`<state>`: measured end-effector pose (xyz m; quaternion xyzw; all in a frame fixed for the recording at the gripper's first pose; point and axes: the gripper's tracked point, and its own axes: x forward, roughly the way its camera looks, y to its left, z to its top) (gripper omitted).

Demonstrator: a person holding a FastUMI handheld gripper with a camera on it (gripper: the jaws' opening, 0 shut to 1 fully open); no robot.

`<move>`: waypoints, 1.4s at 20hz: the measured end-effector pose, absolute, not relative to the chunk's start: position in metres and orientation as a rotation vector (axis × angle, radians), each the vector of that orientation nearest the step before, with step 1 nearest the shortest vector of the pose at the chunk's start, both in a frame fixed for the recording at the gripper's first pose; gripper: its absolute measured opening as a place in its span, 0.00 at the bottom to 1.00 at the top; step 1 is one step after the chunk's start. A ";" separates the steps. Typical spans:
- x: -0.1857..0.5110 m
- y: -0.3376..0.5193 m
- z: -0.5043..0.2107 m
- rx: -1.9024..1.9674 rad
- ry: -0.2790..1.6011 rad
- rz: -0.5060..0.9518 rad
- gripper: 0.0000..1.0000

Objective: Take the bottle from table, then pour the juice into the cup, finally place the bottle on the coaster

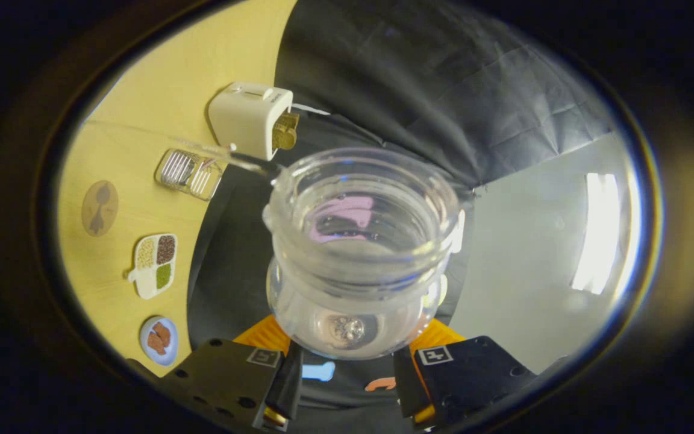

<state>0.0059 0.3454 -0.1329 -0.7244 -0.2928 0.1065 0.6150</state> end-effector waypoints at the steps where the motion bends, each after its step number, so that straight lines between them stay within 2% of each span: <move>1: 0.007 0.348 -0.136 -1.659 -0.677 0.260 0.67; 28: 0.001 0.364 -0.128 -1.622 -0.789 0.293 0.67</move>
